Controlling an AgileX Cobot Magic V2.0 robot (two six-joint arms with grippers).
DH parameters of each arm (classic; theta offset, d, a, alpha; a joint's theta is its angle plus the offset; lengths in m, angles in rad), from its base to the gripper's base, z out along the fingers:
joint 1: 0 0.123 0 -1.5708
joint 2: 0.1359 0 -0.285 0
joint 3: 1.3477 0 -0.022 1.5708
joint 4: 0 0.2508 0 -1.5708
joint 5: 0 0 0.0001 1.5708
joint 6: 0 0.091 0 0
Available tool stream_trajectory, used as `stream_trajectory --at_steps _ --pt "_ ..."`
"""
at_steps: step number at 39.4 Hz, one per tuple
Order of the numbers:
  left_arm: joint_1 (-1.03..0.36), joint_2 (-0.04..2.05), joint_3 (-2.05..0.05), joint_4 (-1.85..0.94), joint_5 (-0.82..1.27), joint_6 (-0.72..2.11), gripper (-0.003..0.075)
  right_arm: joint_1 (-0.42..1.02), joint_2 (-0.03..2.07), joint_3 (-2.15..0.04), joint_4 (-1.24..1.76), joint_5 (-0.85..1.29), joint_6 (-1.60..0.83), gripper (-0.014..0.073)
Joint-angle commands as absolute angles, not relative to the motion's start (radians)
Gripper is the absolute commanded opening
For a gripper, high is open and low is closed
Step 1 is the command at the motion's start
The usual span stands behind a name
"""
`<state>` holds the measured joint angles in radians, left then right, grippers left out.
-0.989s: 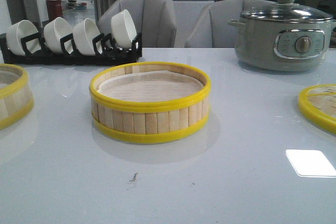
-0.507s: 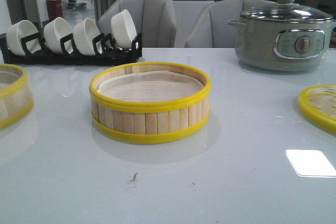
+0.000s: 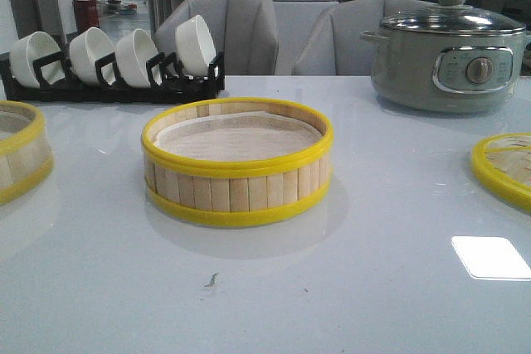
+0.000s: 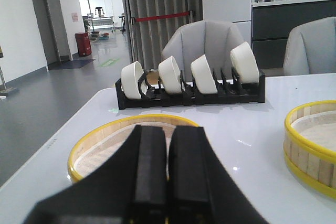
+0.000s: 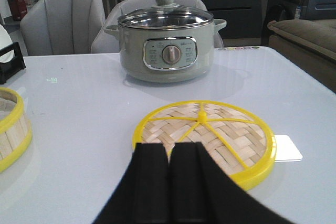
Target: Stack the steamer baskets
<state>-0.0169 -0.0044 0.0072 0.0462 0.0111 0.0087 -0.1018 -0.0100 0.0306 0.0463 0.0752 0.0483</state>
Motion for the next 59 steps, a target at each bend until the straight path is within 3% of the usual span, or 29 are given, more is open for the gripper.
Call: stream_trajectory --at_steps 1,23,34,46,51,59 --pt "-0.024 -0.018 0.007 0.045 -0.067 0.007 0.009 -0.107 -0.03 0.015 0.046 -0.007 0.039 0.0056" --pt "-0.084 0.038 -0.04 0.024 -0.055 0.007 0.009 -0.107 -0.03 0.015 0.046 -0.007 0.039 0.0056" --pt "-0.108 0.467 -0.47 0.0 0.099 0.007 0.009 -0.107 -0.03 0.015 0.046 -0.007 0.039 0.0056" --pt "-0.108 0.944 -1.111 0.032 0.595 0.007 0.009 -0.107 -0.03 0.015 0.046 -0.007 0.039 0.0056" --pt "-0.108 1.063 -1.226 0.043 0.711 0.007 0.009 -0.107 -0.03 0.015 0.046 -0.007 0.039 0.0056" --pt "-0.108 1.154 -1.239 0.052 0.754 0.007 0.009 -0.107 -0.03 0.015 0.046 -0.007 0.039 0.0056"
